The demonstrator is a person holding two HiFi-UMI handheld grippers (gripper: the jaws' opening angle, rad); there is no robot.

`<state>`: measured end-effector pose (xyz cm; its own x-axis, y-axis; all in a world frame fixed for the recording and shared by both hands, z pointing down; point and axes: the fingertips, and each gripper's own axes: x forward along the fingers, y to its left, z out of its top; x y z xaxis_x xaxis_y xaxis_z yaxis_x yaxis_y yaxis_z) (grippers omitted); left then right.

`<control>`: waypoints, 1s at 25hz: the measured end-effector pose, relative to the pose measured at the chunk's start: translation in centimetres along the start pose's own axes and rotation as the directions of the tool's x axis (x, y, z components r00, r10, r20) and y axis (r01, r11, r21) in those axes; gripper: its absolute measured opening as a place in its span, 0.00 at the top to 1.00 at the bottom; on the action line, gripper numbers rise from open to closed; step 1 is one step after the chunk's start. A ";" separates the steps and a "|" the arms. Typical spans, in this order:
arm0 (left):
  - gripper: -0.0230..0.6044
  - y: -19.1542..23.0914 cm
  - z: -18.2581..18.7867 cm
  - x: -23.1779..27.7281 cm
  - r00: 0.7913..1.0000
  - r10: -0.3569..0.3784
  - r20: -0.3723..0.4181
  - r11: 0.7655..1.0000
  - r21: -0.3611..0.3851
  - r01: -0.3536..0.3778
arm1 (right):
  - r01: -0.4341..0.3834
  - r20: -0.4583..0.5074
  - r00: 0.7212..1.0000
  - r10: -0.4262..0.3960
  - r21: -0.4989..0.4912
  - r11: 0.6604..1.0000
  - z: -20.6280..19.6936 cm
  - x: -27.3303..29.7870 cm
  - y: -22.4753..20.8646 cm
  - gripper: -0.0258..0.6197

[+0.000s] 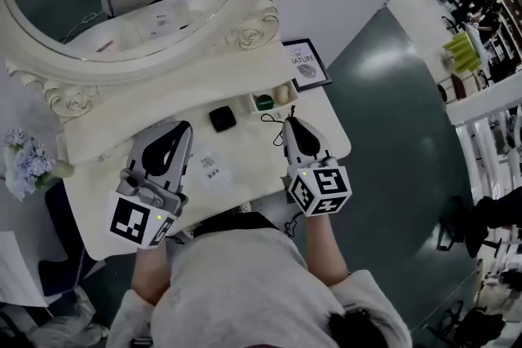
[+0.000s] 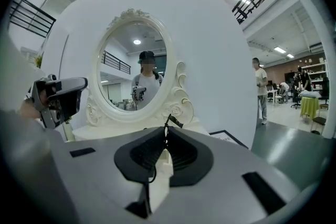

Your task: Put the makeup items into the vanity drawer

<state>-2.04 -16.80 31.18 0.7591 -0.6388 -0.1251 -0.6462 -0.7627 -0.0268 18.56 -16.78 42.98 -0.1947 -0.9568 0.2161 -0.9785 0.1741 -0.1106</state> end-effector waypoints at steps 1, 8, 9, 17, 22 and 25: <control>0.94 -0.2 -0.1 0.3 1.000 -0.004 0.000 1.000 0.000 0.004 | 0.003 0.000 1.000 -0.003 0.001 1.000 0.0 -0.1 -0.3 0.91; 0.94 -1.0 -0.3 1.5 1.000 -0.007 -0.005 1.000 0.002 0.007 | 0.012 -0.012 1.000 -0.013 -0.037 0.999 0.0 0.3 -2.4 0.91; 0.94 -1.0 -0.3 1.6 1.000 -0.003 -0.006 1.000 0.003 0.003 | 0.012 -0.018 1.000 -0.013 -0.049 0.999 0.0 0.6 -2.7 0.91; 0.94 -0.2 -0.7 1.5 0.998 0.062 -0.023 0.998 0.013 -0.061 | -0.016 -0.084 0.996 0.007 -0.107 0.994 -0.6 3.4 -4.6 0.91; 0.94 0.5 -0.9 1.2 0.993 0.115 -0.031 0.993 0.016 -0.114 | -0.036 -0.153 0.988 0.020 -0.098 0.995 -1.9 5.6 -5.6 0.91; 0.94 0.9 -1.1 1.1 0.989 0.144 -0.036 0.990 0.018 -0.143 | -0.043 -0.196 0.980 0.026 -0.085 0.995 -2.8 6.9 -6.1 0.91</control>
<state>-1.67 -18.27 32.11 0.6608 -0.7449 -0.0924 -0.7494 -0.6616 -0.0265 23.03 -23.85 47.86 -0.2295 -0.8877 0.3992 -0.9714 0.2347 -0.0366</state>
